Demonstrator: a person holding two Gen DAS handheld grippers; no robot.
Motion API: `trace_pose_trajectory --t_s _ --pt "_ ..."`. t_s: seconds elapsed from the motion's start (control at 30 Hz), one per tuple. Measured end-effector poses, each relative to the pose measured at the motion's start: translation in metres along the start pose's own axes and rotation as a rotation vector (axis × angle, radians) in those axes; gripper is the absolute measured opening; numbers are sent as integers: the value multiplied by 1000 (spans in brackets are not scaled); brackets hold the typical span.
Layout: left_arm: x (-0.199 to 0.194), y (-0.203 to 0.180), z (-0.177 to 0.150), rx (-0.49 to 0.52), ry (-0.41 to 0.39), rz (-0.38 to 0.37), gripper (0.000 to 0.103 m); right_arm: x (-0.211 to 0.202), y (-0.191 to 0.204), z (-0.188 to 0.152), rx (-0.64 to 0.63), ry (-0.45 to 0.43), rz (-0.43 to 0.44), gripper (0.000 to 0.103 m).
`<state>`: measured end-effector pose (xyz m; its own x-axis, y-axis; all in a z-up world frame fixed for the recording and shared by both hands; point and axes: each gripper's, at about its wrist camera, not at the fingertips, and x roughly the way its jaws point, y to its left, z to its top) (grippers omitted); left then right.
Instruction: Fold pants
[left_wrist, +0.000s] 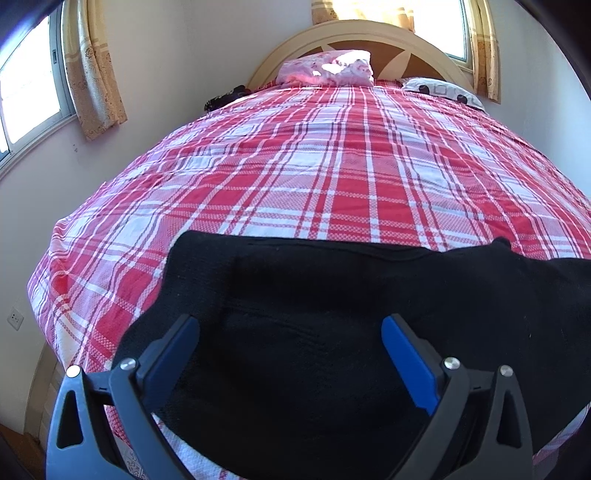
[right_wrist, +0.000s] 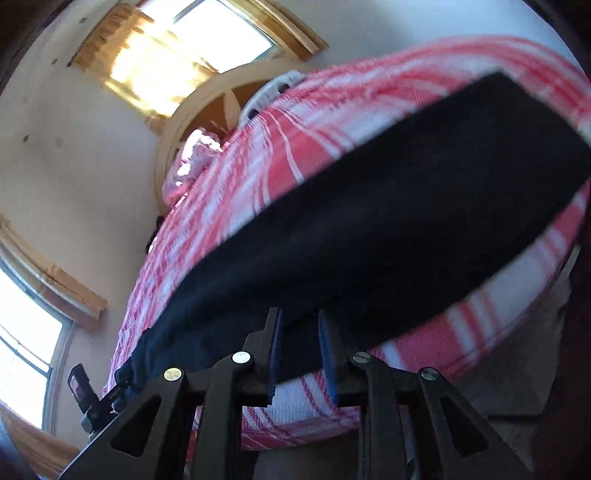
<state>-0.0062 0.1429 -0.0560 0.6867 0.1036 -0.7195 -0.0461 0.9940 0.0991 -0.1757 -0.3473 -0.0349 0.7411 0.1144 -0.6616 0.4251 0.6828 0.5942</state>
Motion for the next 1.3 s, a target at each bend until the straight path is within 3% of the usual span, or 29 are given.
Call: trace_pose_trajectory --t_s 0.1,0.23,0.3,0.33,0.37,0.4,0.43,0.47,0.73,0.8,0.9,0.93,1.0,1.03,1.13,1.23,1.3 --pt "-3 5 -4 1 -17 0 102 9 0 -5 49 -34 5 25" --pt "-6 11 -7 -19 -27 -15 102 12 15 -6 61 -66 -2 59" --pt "-5 11 -8 -10 -32 -14 102 17 32 -10 23 -80 -17 61" --pt "-5 12 -8 -8 -32 -15 102 20 38 -12 0 -77 -25 60" --pt "-5 13 -7 -8 -32 -18 102 23 45 -14 -25 -76 -38 51" --pt "-6 14 -8 -8 -33 -19 102 24 49 -14 -41 -75 -32 38" --pt "-6 15 -8 -9 -33 -19 102 27 52 -15 -46 -59 -2 7" --pt "-6 16 -8 -10 -34 -17 102 32 54 -16 -42 -29 28 5" --pt "7 40 -5 -18 -23 24 103 4 49 -30 -9 2 85 4" --pt "12 46 -4 -40 -17 -7 103 9 38 -38 2 45 49 5" --pt "16 50 -2 -42 -20 -6 103 23 25 -44 -9 106 -84 5" --pt "15 49 -1 -27 -24 2 103 23 21 -46 -6 125 -78 5" --pt "11 48 1 -3 -32 23 103 17 22 -44 -8 126 -140 5" --pt "8 47 2 2 -36 35 103 10 28 -42 -41 87 -175 5" --pt "-5 47 6 3 -59 60 103 -6 65 -39 -223 3 -87 5" --pt "-18 46 3 -9 -79 36 103 14 109 -50 -351 70 76 5" --pt "-19 46 -3 -17 -82 33 103 39 141 -64 -466 130 109 5"
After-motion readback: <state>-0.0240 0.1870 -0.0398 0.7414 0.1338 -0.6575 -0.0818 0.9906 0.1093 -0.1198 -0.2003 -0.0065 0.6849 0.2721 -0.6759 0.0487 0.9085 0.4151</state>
